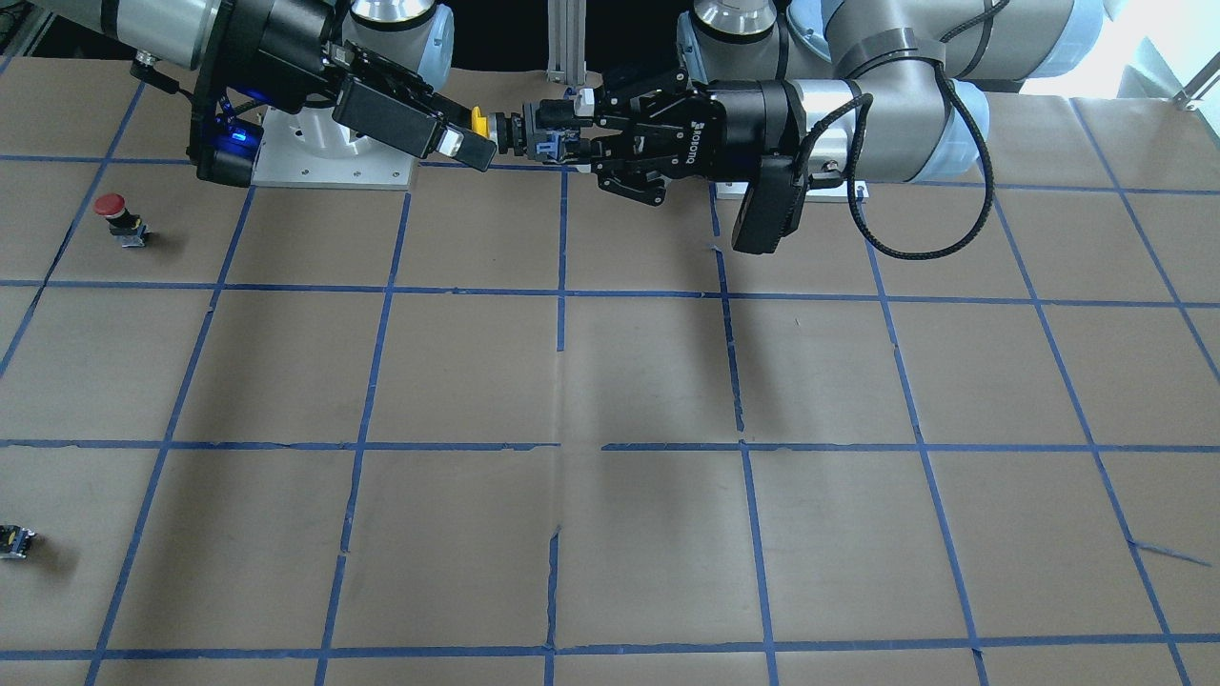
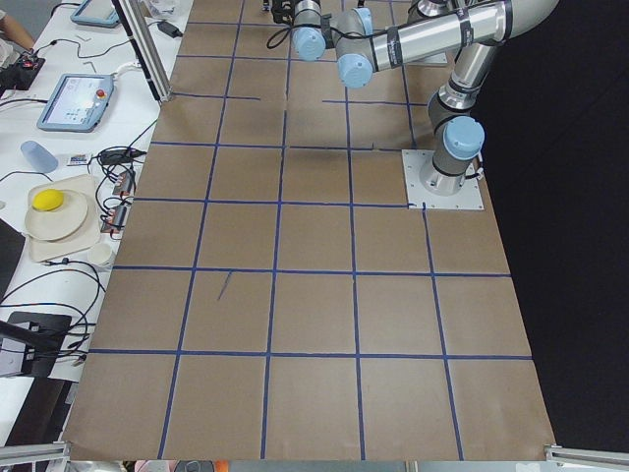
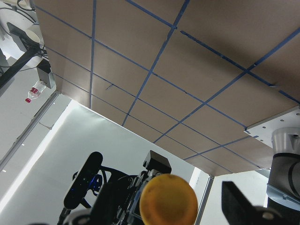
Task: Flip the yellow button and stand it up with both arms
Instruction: 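Bring the right gripper to the yellow cap held by the left gripper, then close the right gripper on the yellow cap while the left gripper opens and withdraws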
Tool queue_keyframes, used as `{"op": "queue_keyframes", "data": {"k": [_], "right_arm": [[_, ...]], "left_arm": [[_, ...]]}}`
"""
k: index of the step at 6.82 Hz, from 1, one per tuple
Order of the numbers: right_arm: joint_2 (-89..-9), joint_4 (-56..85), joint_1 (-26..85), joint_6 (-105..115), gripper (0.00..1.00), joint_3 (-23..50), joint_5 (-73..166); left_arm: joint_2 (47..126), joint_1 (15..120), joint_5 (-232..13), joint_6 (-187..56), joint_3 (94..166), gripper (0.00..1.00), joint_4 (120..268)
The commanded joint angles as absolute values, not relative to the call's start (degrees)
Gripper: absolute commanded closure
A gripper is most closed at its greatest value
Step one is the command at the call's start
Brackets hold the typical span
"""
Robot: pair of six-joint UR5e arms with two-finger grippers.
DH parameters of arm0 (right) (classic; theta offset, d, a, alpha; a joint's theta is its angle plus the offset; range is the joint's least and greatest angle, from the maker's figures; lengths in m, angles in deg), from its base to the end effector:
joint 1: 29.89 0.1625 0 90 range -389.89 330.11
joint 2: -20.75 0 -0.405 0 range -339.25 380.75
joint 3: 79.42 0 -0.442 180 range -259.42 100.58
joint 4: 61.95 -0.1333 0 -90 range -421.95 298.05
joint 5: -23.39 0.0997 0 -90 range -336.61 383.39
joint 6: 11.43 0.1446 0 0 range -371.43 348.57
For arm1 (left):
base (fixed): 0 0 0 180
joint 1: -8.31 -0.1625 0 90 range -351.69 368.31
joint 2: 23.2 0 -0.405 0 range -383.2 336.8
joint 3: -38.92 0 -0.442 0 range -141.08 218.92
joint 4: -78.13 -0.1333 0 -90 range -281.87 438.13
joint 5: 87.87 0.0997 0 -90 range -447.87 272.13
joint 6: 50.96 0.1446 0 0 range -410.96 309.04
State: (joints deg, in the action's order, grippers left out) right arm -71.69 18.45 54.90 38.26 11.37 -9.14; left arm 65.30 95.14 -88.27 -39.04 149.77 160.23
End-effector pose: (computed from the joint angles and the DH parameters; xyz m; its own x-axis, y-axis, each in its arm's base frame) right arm 0.2076 -0.5336 0.4891 -0.2710 0.8588 -0.4347 0.4585 0.5123 0.7262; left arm -0.2496 -0.5189 0.4021 0.0064 0.0086 0.9999 -0.0567 0.9984 -0.0082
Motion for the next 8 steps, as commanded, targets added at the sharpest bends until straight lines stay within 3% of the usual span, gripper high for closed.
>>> {"op": "queue_keyframes", "data": {"k": [1,3,4,5,6,8], "right_arm": [[-71.72,18.38,54.92,38.41,0.54,11.37,-8.78],[-71.63,18.38,54.92,38.41,0.73,11.37,-8.78],[-71.71,18.38,54.84,38.41,0.76,11.37,-8.09],[-71.63,18.38,54.83,38.5,0.77,11.37,-7.73],[-71.54,18.46,54.66,38.5,0.77,11.29,-7.73],[-71.1,18.81,53.44,38.5,0.77,10.93,-8.6]], "left_arm": [[64.78,95.15,-88.14,-39.36,149.84,0.95,159.96],[65.22,95.15,-88.14,-39.36,149.84,0.94,159.87],[65.4,95.15,-87.96,-39.62,149.57,0.67,159.96],[65.4,95.15,-87.79,-42.76,149.75,0.1,159.96],[65.4,95.15,-87.78,-43.14,149.75,0.03,159.87],[64.17,95.06,-87.17,-43.05,149.75,0.02,160.05]]}}
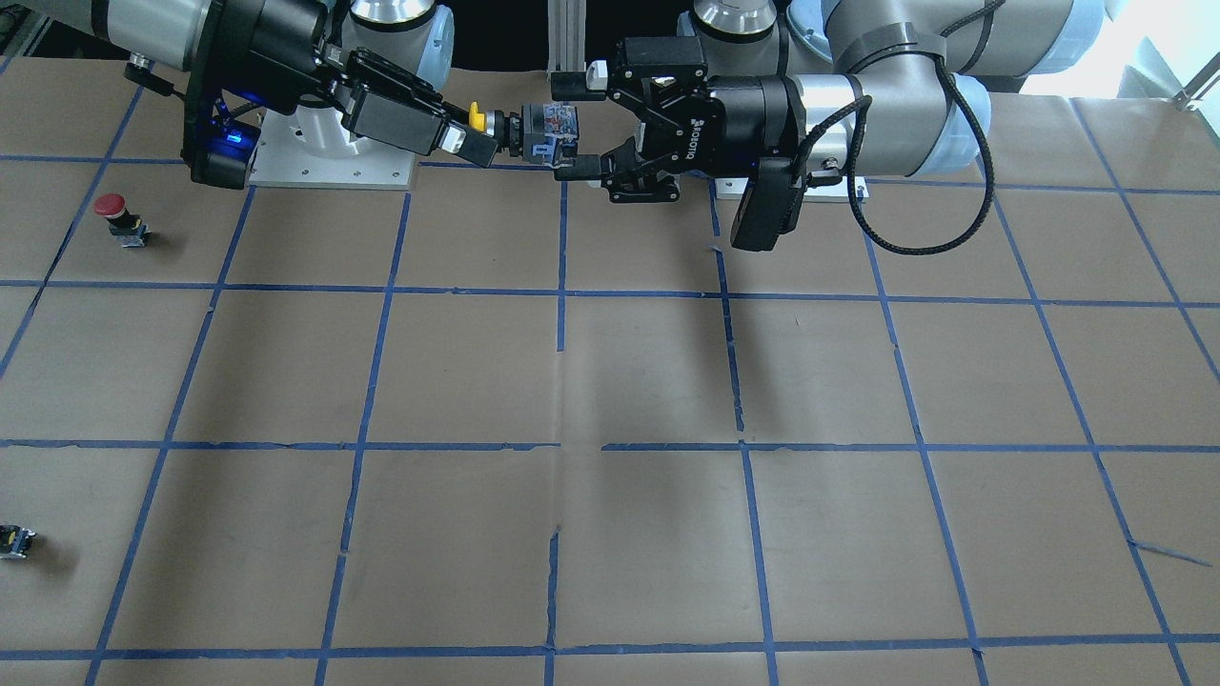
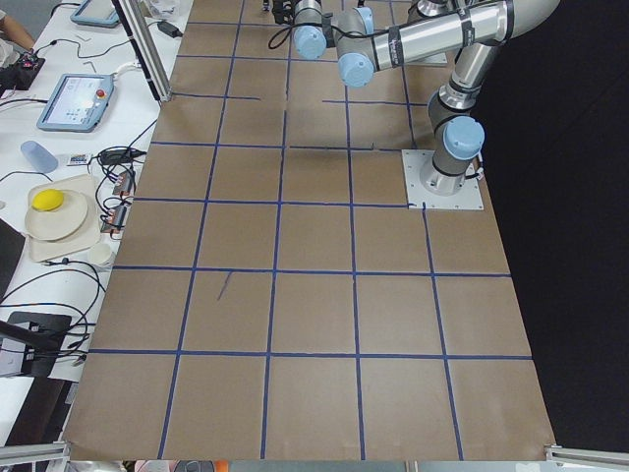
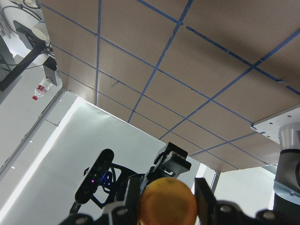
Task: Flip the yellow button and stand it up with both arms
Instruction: 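Close the right gripper on the yellow cap while the left gripper opens and withdraws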
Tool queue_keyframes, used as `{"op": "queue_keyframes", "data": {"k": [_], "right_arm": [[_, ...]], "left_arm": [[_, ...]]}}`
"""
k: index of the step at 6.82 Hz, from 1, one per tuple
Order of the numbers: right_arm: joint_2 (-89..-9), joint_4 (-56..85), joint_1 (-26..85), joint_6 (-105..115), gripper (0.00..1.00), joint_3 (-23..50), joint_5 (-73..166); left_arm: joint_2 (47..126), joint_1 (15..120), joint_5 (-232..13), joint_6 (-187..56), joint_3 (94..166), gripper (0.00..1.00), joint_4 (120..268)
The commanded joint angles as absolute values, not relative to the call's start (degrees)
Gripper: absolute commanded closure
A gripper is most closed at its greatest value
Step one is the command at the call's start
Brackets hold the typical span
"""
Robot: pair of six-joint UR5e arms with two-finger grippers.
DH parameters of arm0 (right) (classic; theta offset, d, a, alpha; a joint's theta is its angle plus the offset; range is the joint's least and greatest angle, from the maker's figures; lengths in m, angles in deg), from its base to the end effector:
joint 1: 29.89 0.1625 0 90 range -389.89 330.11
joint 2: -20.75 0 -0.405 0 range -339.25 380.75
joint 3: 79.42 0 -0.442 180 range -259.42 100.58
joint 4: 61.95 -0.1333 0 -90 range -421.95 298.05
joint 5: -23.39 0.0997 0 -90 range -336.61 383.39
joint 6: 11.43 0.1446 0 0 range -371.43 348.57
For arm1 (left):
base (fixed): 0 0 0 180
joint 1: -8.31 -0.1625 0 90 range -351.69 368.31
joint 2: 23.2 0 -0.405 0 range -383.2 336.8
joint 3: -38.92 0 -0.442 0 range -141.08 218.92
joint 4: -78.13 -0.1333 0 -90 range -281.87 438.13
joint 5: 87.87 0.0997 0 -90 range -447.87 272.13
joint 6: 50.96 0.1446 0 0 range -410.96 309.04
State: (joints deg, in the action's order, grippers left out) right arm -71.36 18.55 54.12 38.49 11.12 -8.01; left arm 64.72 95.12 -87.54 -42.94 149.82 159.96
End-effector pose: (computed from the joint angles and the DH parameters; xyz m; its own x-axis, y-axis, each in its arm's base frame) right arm 0.2016 -0.5393 0.4910 -0.2466 0.8641 -0.4387 0.4536 0.5030 0.7357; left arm -0.2496 -0.5162 0.4054 -0.0031 -0.0461 0.9989 -0.0548 0.9974 0.0459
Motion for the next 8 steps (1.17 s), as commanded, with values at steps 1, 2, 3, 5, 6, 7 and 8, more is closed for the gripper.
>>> {"op": "queue_keyframes", "data": {"k": [1,2,3,5,6,7,8], "right_arm": [[-70.84,19.08,50.73,37.71,0.77,10.93,-11.48],[-70.75,19.25,46.96,35.7,0.77,11.11,-14.64],[-70.14,19.17,44.4,31.16,0.77,11.2,-19.28],[-65.59,18.99,43.15,13.9,0.77,11.28,-37.67],[-63.74,19.17,41.23,3.79,0.77,11.37,-45.53],[-61.89,19.6,38.43,-5.79,0.77,11.37,-47.87],[-60.74,19.7,35.27,-10.67,0.77,11.46,-49.02]], "left_arm": [[64.25,94.27,-79.16,-43.14,149.92,0.01,160.05],[64.34,93.57,-71.34,-44.01,148.88,0.01,159.78],[65.39,93.39,-68.65,-44.02,148.96,0.0,159.78],[69.16,93.47,-54.2,-46.28,146.95,0.01,156.29],[70.13,93.74,-44.46,-47.87,144.59,0.01,154.7],[70.32,94.17,-35.93,-47.71,142.82,0.01,153.64],[70.15,94.79,-23.31,-47.71,140.54,0.01,153.46]]}}
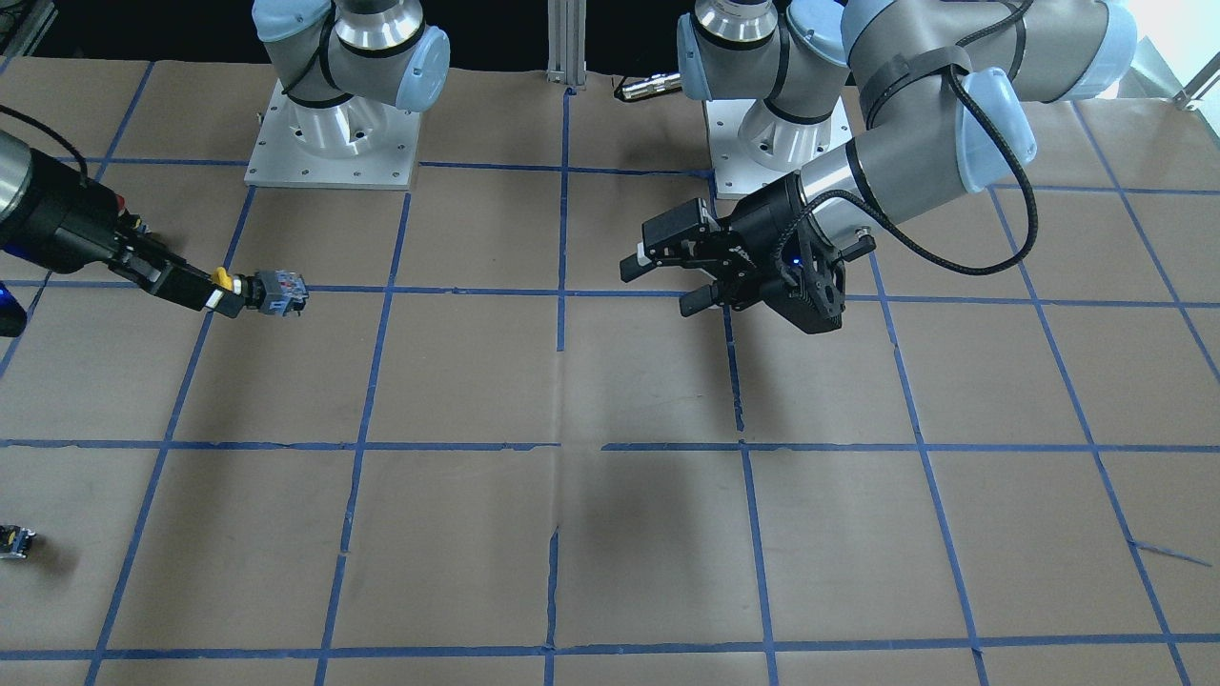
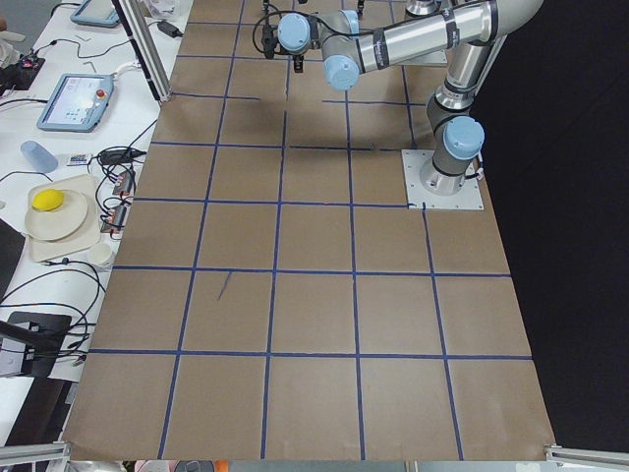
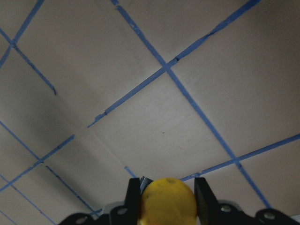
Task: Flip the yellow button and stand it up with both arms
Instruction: 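Carry the button beside the green button with the right gripper while left arm rests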
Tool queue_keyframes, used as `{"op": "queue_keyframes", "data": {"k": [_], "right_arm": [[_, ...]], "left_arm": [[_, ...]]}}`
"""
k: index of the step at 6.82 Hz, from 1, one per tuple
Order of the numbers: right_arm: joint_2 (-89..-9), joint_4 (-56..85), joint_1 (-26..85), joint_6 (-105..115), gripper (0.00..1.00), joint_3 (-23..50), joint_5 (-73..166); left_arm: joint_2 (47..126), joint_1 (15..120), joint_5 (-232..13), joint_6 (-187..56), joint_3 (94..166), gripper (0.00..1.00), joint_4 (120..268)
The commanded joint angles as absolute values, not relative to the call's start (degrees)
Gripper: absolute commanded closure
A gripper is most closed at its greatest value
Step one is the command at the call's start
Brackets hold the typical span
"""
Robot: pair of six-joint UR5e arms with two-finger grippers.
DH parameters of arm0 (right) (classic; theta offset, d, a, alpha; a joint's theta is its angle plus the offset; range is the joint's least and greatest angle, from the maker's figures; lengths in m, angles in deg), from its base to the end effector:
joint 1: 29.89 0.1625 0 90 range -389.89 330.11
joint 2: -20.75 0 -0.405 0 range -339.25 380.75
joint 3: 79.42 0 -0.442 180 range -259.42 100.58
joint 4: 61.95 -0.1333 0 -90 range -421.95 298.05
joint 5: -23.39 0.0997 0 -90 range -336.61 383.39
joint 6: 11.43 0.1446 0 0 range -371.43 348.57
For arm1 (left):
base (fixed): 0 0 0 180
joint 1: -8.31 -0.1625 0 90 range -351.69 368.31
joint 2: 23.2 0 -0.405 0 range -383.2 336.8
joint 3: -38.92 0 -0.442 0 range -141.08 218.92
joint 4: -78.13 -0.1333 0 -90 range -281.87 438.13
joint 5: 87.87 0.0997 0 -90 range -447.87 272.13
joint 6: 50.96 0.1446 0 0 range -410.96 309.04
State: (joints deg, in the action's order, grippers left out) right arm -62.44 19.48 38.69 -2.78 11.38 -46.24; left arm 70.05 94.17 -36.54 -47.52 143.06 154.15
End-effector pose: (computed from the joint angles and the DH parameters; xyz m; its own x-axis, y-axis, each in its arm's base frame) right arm -0.0278 -0.5736 0.3481 -0.7750 0.5622 -0.2886 0.4727 0.8188 0.3258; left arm -0.1843 -0.5523 0.3161 -0.7790 -0.0335 0.6262 -0.0254 0.9994 0.0219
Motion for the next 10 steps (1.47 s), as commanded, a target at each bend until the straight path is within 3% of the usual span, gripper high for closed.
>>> {"op": "queue_keyframes", "data": {"k": [1,2,5,10], "right_arm": [[-58.9,22.05,33.32,-15.59,0.77,11.37,-53.39],[-57.14,25.38,30.69,-21.82,0.77,11.46,-56.39],[-51.86,32.69,25.4,-32.14,0.77,11.37,-61.06],[-44.2,46.24,19.24,-49.63,0.77,11.63,-61.25]], "left_arm": [[69.88,96.62,-10.13,-47.97,138.17,0.01,153.63],[70.14,96.99,2.79,-47.28,135.19,0.01,154.33],[71.54,97.17,5.02,-48.15,121.84,0.0,169.67],[69.27,96.73,3.53,-49.64,126.37,0.0,162.88]]}}
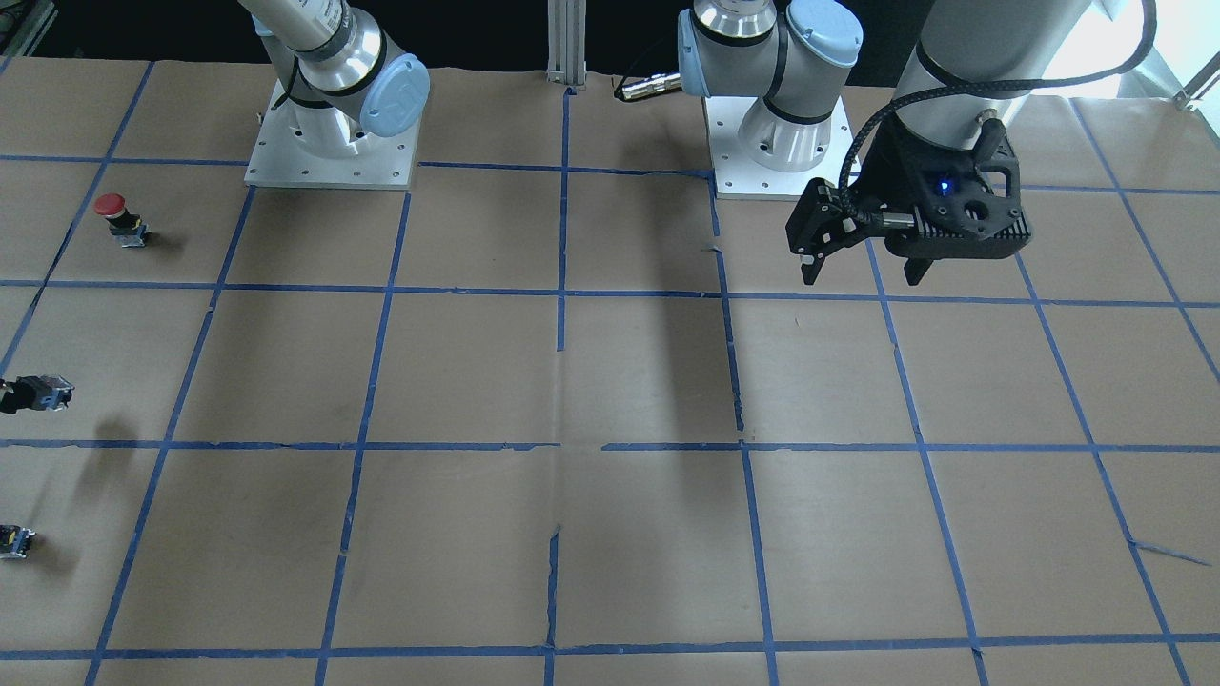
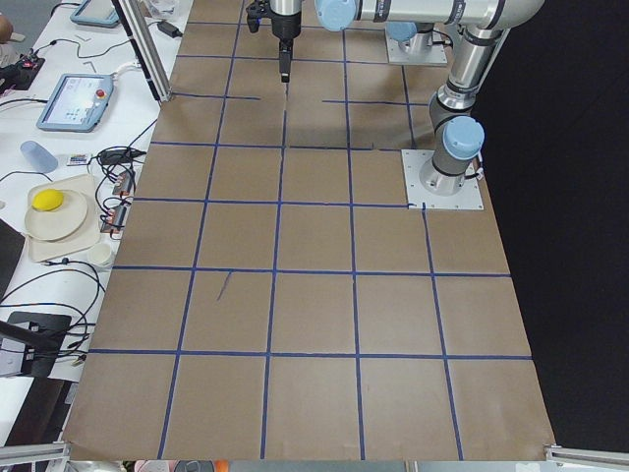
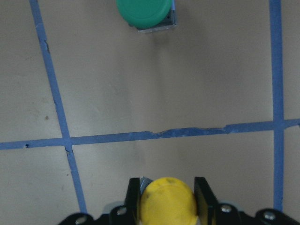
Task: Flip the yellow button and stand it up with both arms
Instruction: 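Carry the button beside the green button with the right gripper while left arm rests, then lower the button upright onto the table with the right gripper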
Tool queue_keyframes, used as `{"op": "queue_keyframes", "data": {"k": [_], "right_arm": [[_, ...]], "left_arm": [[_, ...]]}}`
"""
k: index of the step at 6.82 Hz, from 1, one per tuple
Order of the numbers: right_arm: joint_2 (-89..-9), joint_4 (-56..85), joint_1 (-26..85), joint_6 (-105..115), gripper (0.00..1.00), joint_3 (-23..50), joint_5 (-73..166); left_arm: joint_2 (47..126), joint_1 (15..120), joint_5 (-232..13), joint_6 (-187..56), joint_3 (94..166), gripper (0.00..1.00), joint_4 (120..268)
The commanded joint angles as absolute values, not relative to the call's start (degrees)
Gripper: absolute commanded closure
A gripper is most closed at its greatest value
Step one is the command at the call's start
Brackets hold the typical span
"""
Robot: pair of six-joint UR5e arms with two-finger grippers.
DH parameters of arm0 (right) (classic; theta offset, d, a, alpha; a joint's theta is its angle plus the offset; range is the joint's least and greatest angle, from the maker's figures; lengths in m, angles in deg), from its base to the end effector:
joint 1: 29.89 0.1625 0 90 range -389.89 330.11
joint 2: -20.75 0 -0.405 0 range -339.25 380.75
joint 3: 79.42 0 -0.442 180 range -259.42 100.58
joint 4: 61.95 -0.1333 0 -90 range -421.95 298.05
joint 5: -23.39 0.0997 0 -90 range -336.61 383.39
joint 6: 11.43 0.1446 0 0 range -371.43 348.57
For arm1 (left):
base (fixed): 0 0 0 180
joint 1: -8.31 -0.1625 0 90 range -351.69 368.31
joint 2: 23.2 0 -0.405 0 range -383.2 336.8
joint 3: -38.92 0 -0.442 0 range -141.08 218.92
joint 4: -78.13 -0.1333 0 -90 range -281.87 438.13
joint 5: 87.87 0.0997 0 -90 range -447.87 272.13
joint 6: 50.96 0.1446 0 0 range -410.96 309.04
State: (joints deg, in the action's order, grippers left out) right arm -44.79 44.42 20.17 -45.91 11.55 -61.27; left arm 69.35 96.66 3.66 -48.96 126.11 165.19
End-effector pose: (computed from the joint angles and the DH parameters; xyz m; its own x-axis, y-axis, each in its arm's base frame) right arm -0.3001 -0.5869 0.1835 -0.9804 0.1075 -0.1649 0.0958 0.9924 0.0778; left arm -0.1130 -0.5711 0.4303 -0.9996 0.0046 -0.0286 0.0061 0.9985 -0.0549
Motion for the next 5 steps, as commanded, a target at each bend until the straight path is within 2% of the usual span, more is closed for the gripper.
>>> {"op": "queue_keyframes", "data": {"k": [1,3,5], "right_arm": [[-45.16,46.24,19.24,-49.83,0.77,11.72,-60.91],[-50.59,47.89,19.41,-53.06,0.77,16.17,-60.64],[-56.31,66.0,19.68,-63.42,0.76,28.01,-61.07]], "left_arm": [[69.79,96.73,3.62,-51.47,125.15,0.0,162.95],[70.06,96.81,2.92,-52.19,125.14,0.0,162.6],[69.44,96.9,3.01,-52.11,126.46,0.0,162.86]]}}
